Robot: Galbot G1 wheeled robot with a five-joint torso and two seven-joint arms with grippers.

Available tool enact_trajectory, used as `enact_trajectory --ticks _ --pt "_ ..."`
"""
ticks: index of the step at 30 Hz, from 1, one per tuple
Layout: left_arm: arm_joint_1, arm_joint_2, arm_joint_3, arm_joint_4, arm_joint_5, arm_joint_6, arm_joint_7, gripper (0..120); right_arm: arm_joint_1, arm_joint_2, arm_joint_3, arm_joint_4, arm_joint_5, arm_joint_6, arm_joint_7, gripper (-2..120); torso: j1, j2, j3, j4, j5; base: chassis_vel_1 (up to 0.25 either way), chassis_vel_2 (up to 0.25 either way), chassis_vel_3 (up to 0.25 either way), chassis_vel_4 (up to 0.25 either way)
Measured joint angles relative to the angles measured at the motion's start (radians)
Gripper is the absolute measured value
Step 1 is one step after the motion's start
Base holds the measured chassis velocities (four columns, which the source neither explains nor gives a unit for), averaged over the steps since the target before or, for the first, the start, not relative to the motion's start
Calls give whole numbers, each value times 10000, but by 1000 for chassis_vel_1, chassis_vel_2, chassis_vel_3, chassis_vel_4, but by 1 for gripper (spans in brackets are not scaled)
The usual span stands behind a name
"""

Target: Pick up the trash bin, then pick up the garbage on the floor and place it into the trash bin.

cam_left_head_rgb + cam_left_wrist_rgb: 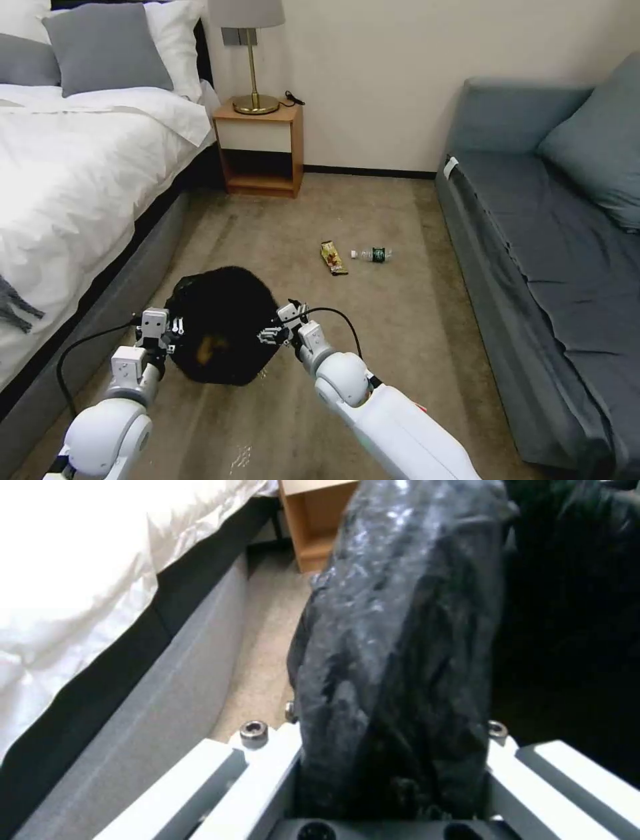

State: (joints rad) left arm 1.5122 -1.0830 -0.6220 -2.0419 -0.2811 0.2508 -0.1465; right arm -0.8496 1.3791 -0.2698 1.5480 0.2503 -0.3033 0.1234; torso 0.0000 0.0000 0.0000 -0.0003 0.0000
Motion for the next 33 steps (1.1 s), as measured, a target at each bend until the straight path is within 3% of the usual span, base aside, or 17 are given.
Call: enact_trajectory --ticks 19,30,33 --pt "99 81 -156 173 123 -212 -82 4 -356 -660 501 834 125 -21 6 100 0 0 0 2 1 0 0 0 0" --pt "50 234 -226 423 101 -324 -90 4 -377 -1788 766 847 273 83 -18 100 0 0 0 3 3 0 0 0 0" --pt "47 324 -303 500 15 -347 -153 4 -415 -2637 812 909 412 97 -20 100 0 -1 0 2 1 0 0 0 0"
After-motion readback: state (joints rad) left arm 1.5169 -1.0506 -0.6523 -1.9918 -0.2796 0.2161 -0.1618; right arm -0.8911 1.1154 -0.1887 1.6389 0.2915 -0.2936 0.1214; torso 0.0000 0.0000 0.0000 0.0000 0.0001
